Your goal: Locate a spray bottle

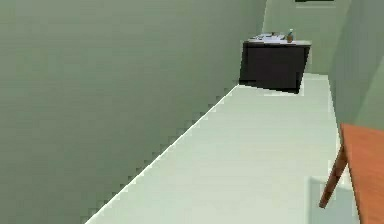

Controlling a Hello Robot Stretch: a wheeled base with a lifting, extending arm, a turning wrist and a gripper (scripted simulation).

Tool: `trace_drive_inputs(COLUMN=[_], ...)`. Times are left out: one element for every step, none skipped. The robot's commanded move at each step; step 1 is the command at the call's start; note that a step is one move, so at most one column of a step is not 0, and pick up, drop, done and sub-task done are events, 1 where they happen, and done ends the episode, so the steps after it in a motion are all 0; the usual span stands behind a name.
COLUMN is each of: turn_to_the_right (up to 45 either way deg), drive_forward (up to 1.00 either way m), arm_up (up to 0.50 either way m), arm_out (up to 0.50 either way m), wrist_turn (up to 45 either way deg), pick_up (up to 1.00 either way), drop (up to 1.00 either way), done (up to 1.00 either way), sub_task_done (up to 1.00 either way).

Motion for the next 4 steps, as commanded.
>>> trace_drive_inputs(turn_to_the_right=[0.0,27.0,0.0,6.0], drive_forward=[0.45,0.00,1.00,0.00], arm_up=[0.00,0.00,0.00,0.00], arm_out=[0.00,0.00,0.00,0.00], wrist_turn=[0.0,0.0,0.0,0.0], pick_up=[0.00,0.00,0.00,0.00], drop=[0.00,0.00,0.00,0.00], done=[0.00,0.00,0.00,0.00], sub_task_done=[0.00,0.00,0.00,0.00])
